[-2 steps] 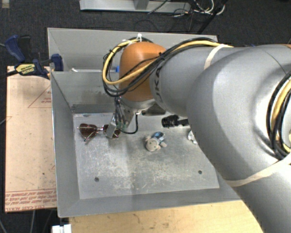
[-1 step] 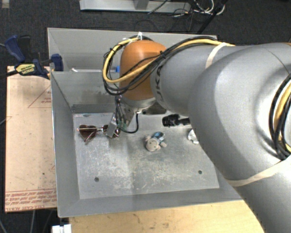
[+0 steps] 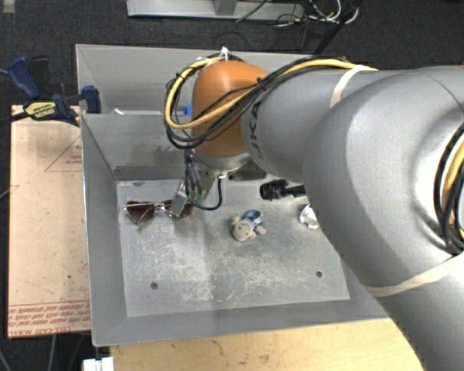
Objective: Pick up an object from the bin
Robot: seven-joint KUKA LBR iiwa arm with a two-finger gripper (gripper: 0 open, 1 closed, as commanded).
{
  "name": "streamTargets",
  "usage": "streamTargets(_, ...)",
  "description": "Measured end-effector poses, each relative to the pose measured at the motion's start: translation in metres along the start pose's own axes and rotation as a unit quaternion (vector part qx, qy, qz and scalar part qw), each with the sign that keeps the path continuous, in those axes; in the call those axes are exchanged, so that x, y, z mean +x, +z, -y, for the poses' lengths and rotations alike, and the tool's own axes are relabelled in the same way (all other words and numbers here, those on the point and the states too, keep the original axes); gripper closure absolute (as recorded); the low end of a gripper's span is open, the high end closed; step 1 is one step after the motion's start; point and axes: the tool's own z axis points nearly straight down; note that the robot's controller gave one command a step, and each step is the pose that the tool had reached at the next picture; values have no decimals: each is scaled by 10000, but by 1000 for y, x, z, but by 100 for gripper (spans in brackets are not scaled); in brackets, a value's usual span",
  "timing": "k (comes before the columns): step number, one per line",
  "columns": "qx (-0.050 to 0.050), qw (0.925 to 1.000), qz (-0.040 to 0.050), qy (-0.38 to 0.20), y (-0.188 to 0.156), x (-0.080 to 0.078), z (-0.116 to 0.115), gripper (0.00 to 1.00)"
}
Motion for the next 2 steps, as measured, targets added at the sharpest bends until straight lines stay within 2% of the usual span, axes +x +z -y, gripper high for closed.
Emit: streamTargets(2,-7,10000,7,-3,-11,-1,-1,100)
